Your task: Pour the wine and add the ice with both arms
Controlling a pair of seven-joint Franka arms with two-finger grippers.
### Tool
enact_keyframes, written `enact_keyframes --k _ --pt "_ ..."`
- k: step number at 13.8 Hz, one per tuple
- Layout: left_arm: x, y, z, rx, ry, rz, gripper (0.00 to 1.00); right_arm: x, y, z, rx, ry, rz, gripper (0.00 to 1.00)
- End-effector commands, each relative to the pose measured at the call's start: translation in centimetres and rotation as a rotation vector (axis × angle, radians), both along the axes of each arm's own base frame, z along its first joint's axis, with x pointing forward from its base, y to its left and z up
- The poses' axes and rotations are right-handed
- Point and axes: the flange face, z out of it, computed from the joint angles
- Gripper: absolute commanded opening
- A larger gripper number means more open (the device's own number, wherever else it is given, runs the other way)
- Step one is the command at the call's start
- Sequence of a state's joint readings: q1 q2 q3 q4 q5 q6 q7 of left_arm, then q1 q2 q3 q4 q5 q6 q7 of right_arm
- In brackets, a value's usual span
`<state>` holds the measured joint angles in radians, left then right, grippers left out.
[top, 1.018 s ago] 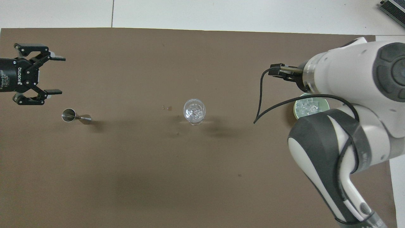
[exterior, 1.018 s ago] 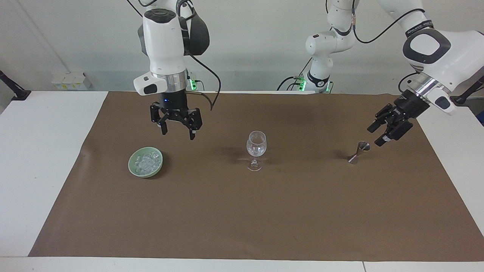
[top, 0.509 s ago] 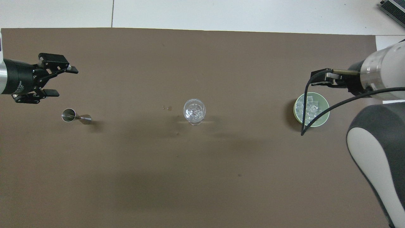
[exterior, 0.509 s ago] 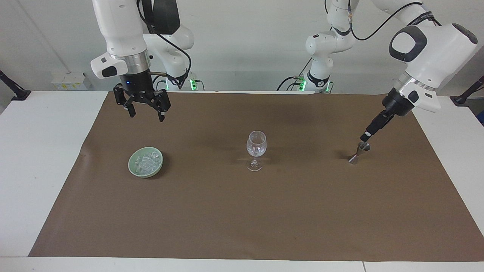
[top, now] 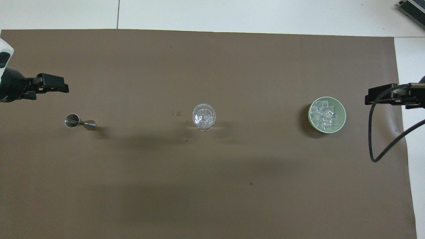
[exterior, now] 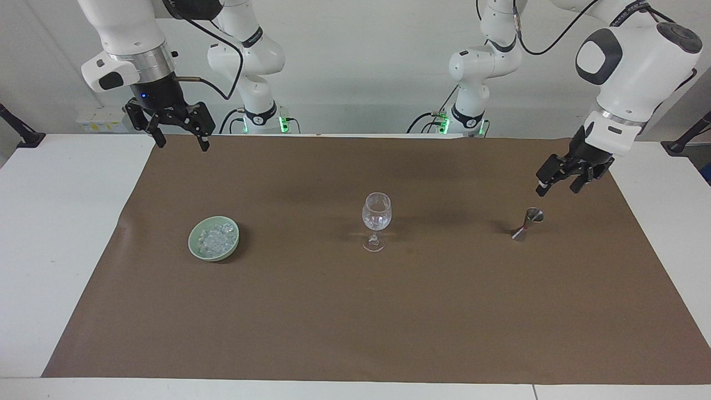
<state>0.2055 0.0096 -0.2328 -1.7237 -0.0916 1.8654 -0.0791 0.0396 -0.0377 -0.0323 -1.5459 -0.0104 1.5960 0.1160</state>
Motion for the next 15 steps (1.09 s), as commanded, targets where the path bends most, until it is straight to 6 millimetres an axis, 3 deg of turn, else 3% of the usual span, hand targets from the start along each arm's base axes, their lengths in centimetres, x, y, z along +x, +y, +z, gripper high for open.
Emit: enact_keyframes --k 1,7,15 --pt "-0.5 0.5 1.9 0.049 0.027 -0.062 1.00 -0.9 -0.2 0.1 0.024 0.008 0.017 1.00" --pt "-0.6 1.7 2.4 0.045 0.082 -0.049 1.00 -1.4 -0.8 -0.1 0.021 0.025 0.014 1.00" --pt "0.1 1.3 3.6 0.055 0.114 -0.112 1.00 -1.8 -1.0 -0.5 -0.002 0.045 0.007 1.00"
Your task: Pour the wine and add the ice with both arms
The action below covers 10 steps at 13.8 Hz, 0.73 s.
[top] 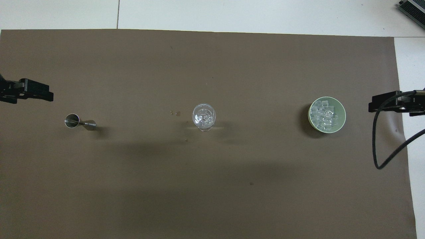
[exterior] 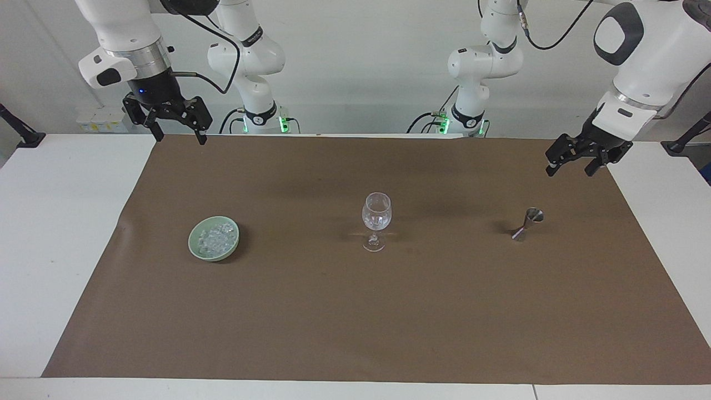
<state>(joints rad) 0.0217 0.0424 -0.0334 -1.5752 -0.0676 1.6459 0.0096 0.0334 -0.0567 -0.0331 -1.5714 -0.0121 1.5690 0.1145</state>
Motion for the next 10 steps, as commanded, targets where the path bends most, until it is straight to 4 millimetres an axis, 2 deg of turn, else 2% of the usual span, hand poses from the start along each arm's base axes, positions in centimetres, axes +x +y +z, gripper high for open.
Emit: enact_keyframes --k 1,2,10 --pt "0.63 0.04 0.19 0.024 0.022 -0.029 1.00 -1.05 -0.60 -0.10 -0.001 0.015 0.013 1.00" --pt "0.73 0.54 0.08 0.027 0.022 -0.045 1.00 -1.13 -0.67 -0.05 0.001 0.016 0.011 1.00" --pt "0.64 0.18 -0.18 0.068 0.034 -0.124 1.00 -1.08 -0.55 -0.06 0.004 0.016 0.013 1.00"
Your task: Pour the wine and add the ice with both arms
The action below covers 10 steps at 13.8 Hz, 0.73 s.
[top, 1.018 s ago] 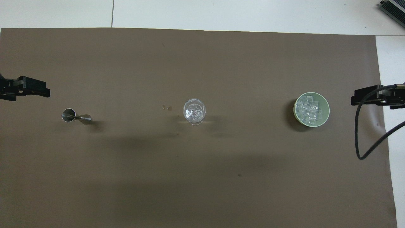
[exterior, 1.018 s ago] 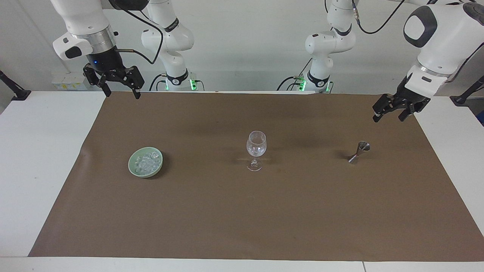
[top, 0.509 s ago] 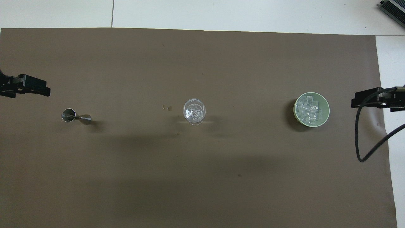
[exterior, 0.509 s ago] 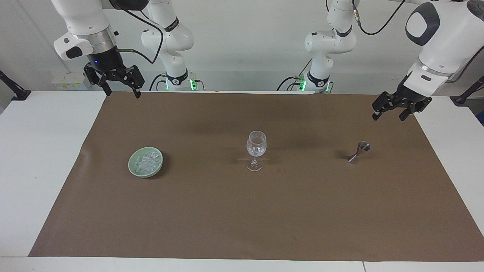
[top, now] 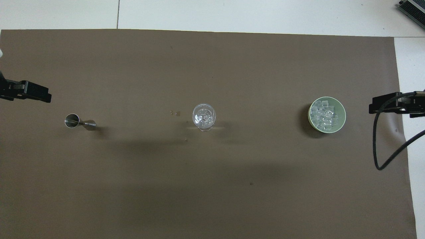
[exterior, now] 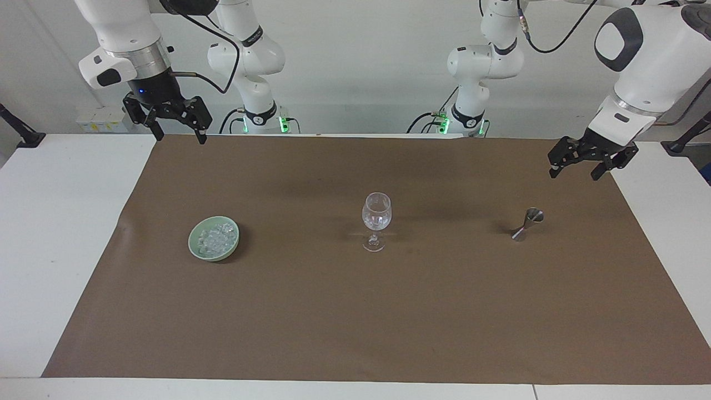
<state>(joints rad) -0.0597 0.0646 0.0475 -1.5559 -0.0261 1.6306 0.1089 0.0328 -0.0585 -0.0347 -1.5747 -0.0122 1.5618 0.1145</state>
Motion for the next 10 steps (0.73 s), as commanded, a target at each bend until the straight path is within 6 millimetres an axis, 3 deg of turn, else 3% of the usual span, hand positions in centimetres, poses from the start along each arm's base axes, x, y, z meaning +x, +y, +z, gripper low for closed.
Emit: enact_keyframes --k 1,10 --pt "0.05 0.02 0.40 0.021 0.022 -0.018 1.00 -0.98 -0.20 0.03 0.002 0.011 0.026 1.00" --pt "0.01 -0.59 0.50 0.020 0.019 -0.029 1.00 -1.61 -0.09 -0.19 -0.001 0.057 0.025 1.00"
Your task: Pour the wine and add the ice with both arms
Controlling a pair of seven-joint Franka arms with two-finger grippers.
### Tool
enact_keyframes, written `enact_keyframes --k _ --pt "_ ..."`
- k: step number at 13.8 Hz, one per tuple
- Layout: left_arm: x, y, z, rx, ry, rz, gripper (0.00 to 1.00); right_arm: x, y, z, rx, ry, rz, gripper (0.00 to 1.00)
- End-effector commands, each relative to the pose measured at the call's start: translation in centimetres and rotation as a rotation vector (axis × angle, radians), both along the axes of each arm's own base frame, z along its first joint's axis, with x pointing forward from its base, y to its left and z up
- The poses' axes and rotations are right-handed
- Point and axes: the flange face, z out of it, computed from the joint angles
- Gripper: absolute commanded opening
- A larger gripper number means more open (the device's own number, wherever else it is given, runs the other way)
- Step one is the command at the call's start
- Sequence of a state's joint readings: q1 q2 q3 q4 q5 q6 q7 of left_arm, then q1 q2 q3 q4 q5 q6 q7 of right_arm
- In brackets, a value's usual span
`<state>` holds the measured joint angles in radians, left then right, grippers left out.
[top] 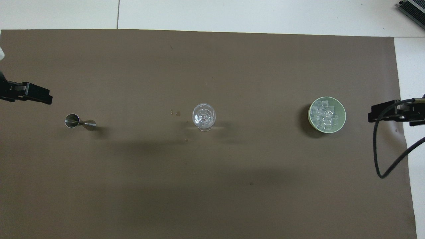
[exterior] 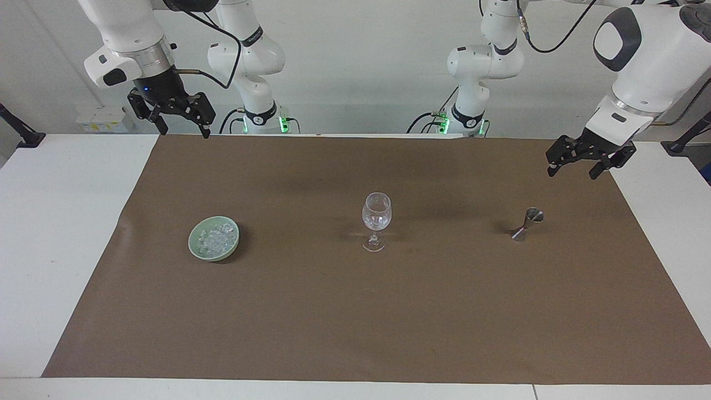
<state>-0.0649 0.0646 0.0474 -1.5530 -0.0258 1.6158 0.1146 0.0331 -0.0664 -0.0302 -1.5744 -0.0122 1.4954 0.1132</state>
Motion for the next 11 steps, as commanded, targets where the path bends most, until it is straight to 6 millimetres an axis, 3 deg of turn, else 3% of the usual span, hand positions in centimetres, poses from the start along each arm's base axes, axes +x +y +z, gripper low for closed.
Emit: enact_keyframes --k 1,11 --pt "0.16 -0.28 0.49 0.020 0.007 -0.018 1.00 -0.63 -0.34 0.00 -0.001 -0.005 0.020 1.00" --pt "0.11 -0.53 0.58 0.020 0.005 -0.019 1.00 -0.93 -0.81 -0.23 0.001 0.001 0.005 1.00"
